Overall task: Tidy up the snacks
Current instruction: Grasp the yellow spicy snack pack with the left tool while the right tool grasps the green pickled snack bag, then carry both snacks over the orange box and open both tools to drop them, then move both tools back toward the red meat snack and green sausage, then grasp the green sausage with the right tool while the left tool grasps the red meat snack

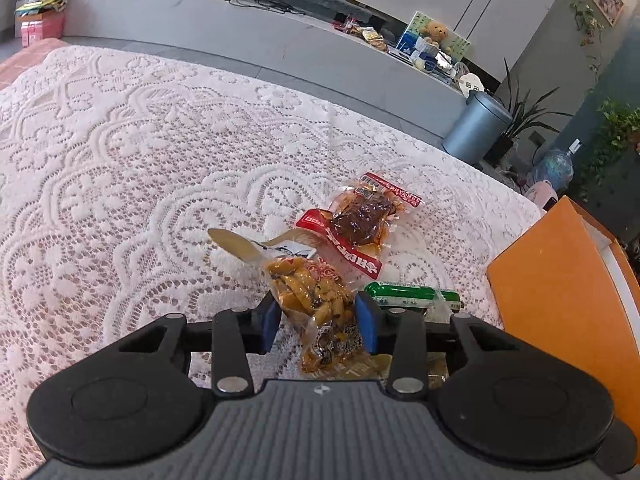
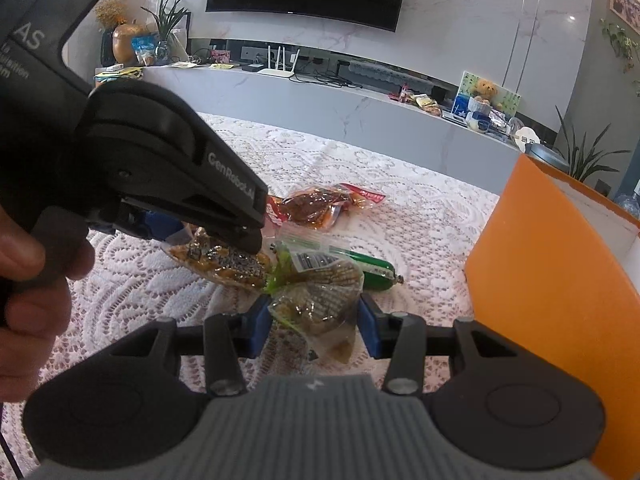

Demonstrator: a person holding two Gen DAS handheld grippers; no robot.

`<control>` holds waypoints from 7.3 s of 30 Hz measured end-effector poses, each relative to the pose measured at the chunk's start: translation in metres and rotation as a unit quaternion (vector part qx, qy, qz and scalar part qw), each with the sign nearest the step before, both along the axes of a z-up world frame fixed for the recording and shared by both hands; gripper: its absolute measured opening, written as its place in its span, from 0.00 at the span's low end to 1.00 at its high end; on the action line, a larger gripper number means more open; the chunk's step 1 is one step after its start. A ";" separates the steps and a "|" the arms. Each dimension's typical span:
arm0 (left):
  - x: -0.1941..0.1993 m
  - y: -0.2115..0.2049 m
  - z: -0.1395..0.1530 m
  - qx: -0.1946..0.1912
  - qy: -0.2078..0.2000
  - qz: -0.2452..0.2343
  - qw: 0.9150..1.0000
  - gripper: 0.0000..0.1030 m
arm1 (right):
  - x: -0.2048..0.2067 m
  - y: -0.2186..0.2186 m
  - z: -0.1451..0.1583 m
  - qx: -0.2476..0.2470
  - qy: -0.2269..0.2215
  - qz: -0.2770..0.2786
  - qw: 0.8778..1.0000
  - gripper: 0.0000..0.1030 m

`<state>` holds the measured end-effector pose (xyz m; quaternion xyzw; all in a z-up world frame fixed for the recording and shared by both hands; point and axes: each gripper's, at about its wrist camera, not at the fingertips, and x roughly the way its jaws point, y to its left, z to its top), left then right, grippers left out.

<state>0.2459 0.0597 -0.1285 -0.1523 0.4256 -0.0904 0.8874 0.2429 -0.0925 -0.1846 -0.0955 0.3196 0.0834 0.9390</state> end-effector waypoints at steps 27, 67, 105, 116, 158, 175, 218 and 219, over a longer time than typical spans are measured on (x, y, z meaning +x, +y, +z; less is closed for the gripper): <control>-0.068 0.008 0.064 0.041 -0.090 -0.011 0.995 0.29 | -0.034 -0.028 0.039 0.071 -0.011 -0.024 0.997 0.38; -0.089 -0.237 0.156 0.097 -0.187 -0.290 0.934 0.29 | -0.133 -0.243 0.161 0.061 -0.107 -0.158 0.980 0.37; 0.011 -0.297 0.064 0.219 -0.032 -0.325 0.919 0.31 | 0.038 -0.268 0.053 -0.109 0.112 -0.078 0.985 0.39; 0.002 -0.302 0.079 0.247 -0.062 -0.322 0.912 0.38 | 0.047 -0.274 0.059 -0.087 0.121 -0.091 0.985 0.42; -0.104 -0.149 0.169 0.213 -0.195 -0.162 0.944 0.52 | -0.076 -0.206 0.153 0.138 -0.003 -0.171 0.975 0.77; -0.125 -0.039 0.110 0.171 -0.138 -0.063 0.974 0.52 | -0.112 -0.120 0.112 0.119 -0.036 -0.166 0.978 0.79; 0.028 -0.004 0.016 0.132 -0.043 -0.100 0.985 0.53 | 0.074 -0.052 -0.009 0.226 0.093 -0.185 0.952 0.45; 0.030 -0.003 0.016 0.129 -0.044 -0.098 0.986 0.53 | 0.076 -0.051 -0.009 0.227 0.090 -0.184 0.952 0.44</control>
